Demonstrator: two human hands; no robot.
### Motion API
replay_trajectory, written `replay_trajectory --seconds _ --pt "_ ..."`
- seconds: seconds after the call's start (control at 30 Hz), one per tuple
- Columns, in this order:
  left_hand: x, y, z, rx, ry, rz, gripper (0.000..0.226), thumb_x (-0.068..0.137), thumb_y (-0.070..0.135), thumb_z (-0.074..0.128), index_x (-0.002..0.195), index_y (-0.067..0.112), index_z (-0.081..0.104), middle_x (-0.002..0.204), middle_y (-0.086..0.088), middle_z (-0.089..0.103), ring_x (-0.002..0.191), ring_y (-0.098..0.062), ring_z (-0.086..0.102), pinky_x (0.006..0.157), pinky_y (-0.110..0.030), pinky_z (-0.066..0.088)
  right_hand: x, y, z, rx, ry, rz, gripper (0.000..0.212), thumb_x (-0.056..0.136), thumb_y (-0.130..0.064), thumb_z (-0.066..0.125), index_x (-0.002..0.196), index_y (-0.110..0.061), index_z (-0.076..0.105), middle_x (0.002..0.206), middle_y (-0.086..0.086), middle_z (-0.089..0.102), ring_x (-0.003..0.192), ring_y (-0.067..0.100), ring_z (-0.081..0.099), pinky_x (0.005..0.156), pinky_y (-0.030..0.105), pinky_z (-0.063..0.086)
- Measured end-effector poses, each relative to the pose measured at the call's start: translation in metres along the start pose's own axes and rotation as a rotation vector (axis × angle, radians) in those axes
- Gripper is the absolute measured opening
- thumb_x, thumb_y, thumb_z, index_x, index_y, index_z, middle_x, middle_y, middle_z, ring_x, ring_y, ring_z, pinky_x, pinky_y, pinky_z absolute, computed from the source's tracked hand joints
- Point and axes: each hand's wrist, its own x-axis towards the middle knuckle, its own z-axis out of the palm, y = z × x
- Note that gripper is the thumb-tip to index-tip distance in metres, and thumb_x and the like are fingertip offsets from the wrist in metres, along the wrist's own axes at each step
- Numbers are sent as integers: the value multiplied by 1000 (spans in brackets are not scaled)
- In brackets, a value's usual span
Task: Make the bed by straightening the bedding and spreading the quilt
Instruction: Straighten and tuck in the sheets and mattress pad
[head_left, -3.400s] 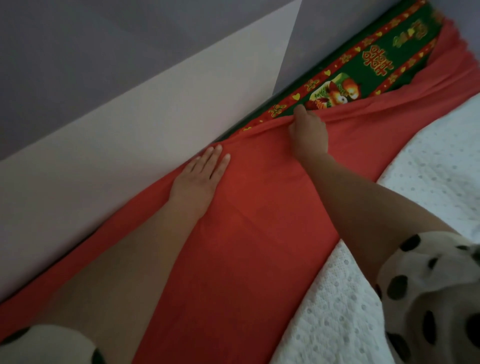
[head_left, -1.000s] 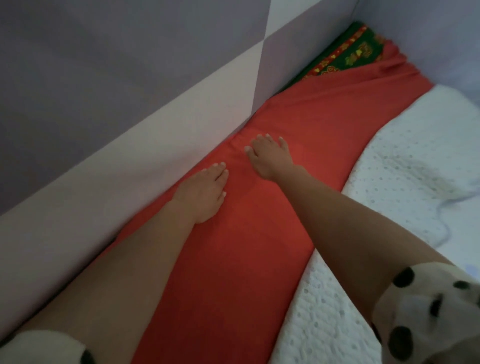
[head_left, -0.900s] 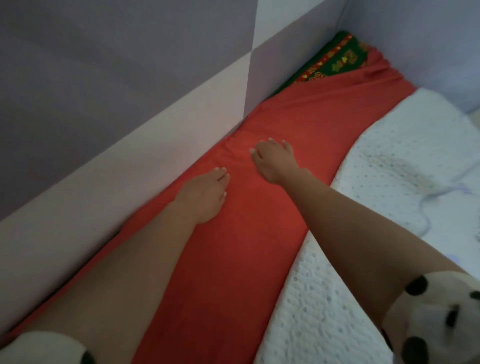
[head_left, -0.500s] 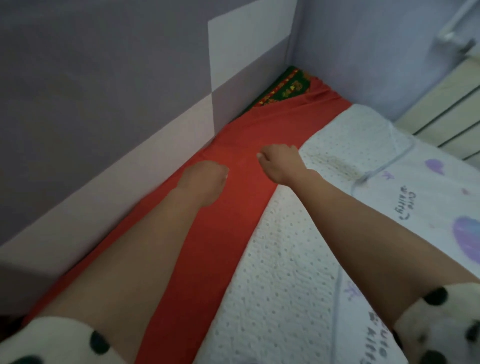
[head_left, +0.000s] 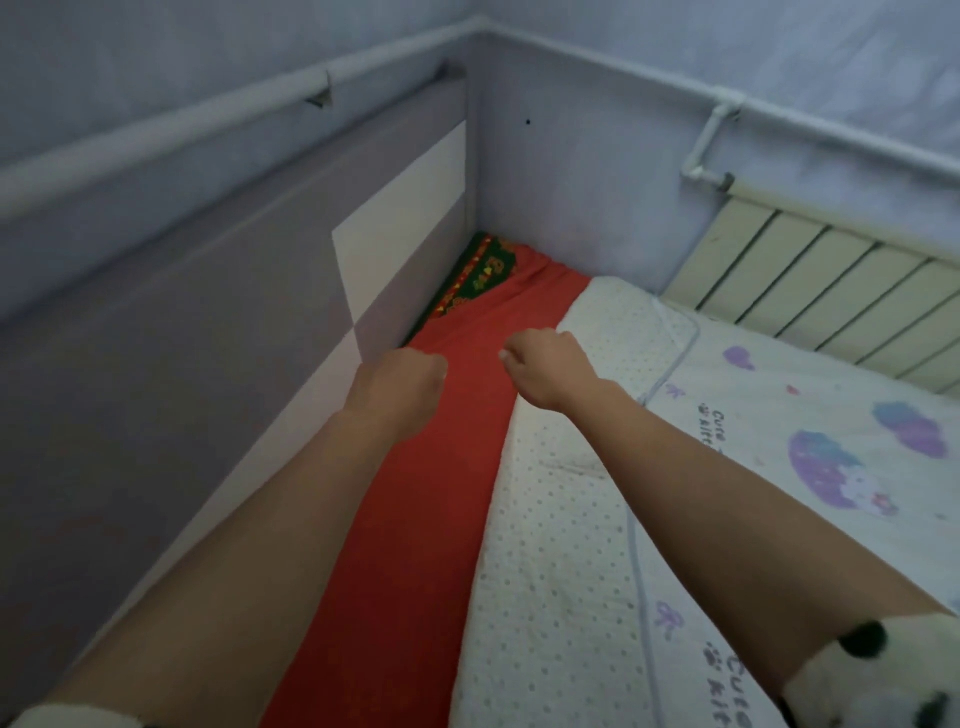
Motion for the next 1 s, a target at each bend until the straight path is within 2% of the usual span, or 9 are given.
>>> replay_trajectory --seconds 0.17,0.37,0.6,0.7,0.83,0.9,1.0 --pt "33 -13 -14 -54 4 72 25 96 13 39 71 14 44 71 -4 53 65 -23 50 58 -37 46 20 3 -21 0 48 39 40 100 -27 37 60 -22 31 81 3 54 79 25 51 73 35 32" --pt "45 -18 -16 -69 0 76 36 97 13 36 61 17 35 63 -2 46 56 -18 44 52 -33 38 35 8 -32 9 73 32 41 100 -26 37 60 -22 32 77 1 49 73 21 45 71 32 31" --pt "66 -16 -4 -65 -15 49 34 95 13 37 62 19 35 64 -1 46 60 -21 49 53 -32 37 64 33 -38 38 93 33 39 99 -25 38 60 -20 36 76 2 52 73 22 49 67 32 31" --pt "85 -20 4 -35 -45 2 30 95 12 37 65 16 40 67 -3 51 60 -21 49 53 -32 38 85 53 -29 55 77 35 40 99 -25 39 60 -20 36 74 2 51 71 22 49 67 32 33" --pt "131 -24 35 -30 -67 -31 29 96 14 38 67 15 43 71 -5 55 64 -24 55 60 -39 51 132 91 1 75 34 20 40 99 -25 39 60 -20 36 74 1 50 72 22 48 69 33 34" --pt "157 -21 56 -39 -76 -50 27 97 15 37 70 14 44 74 -4 55 67 -23 55 60 -37 49 157 108 21 88 23 15 37 99 -26 40 63 -16 41 77 1 51 74 23 48 71 34 37" --pt "201 -16 102 -80 -99 -56 24 97 12 38 73 12 44 76 -7 55 66 -23 50 60 -36 45 197 137 62 107 10 -4 32 99 -25 40 69 -14 45 80 3 51 79 25 50 71 32 33"
